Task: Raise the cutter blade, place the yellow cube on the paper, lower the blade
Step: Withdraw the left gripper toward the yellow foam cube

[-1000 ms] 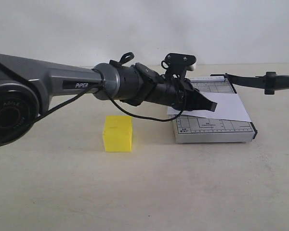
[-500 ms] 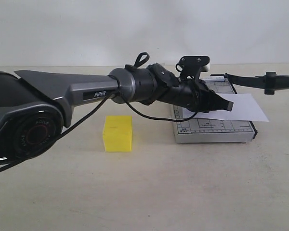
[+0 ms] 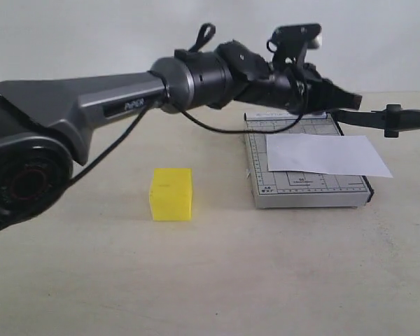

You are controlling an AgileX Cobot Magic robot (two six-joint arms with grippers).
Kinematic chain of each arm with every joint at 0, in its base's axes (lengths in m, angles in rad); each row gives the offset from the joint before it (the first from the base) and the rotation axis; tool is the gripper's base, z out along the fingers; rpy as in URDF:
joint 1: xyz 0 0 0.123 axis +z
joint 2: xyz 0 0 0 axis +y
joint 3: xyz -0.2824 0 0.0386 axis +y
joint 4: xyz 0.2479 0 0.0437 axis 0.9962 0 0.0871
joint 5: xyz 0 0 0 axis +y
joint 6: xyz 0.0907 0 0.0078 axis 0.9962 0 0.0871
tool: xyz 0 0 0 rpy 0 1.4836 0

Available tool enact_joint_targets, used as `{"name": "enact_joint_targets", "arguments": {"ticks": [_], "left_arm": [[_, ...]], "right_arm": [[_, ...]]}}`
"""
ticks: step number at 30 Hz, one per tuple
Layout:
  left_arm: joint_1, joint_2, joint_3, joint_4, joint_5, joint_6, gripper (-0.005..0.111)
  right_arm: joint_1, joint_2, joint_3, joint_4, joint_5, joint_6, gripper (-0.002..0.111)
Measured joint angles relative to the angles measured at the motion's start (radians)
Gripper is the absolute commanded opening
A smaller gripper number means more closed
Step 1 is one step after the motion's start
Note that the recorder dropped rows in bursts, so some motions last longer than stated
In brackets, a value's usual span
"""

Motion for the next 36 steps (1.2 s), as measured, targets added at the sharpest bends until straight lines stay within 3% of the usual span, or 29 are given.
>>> {"name": "enact_joint_targets", "arguments": {"ticks": [3,7,11,13,15,19,22,26,31,36], "left_arm": [[0.0,-0.074,0.036,0.134,-0.075,-0.126,0.004],[0.0,-0.188,0.166,0.466,-0.113,-0.388,0.004],[0.005,-0.336,0.449,0.874,-0.233,-0.766,0.004],[0.023,-0.431,0.648,1.024,-0.353,-0.914,0.004],[0.049,-0.518,0.831,1.081,-0.437,-0.976,0.004],[0.113,-0.726,1.185,1.111,-0.521,-1.015,0.004],[0.12,-0.837,1.346,1.116,-0.527,-1.008,0.004],[0.123,-0.914,1.412,0.931,-0.522,-0.988,0.004],[0.16,-0.921,1.414,0.632,-0.529,-0.826,0.004],[0.199,-0.919,1.419,0.553,-0.572,-0.621,0.004]], "right_arm": [[0.0,-0.008,0.0,0.0,-0.002,0.0,0.0],[0.0,-0.071,0.0,0.0,-0.037,0.0,0.0],[0.0,-0.161,0.0,0.0,-0.074,0.0,0.0],[0.0,-0.201,0.0,-0.006,-0.084,0.0,0.0],[0.0,-0.228,0.0,-0.012,-0.084,0.0,0.0],[0.0,-0.255,0.0,-0.013,-0.088,0.0,0.0],[0.0,-0.255,0.0,-0.014,-0.088,0.0,0.0],[0.0,-0.257,0.0,-0.015,-0.083,0.0,0.0],[0.0,-0.257,0.0,-0.017,-0.039,0.0,0.0],[0.0,-0.257,0.0,-0.037,-0.003,0.0,0.0]]}}
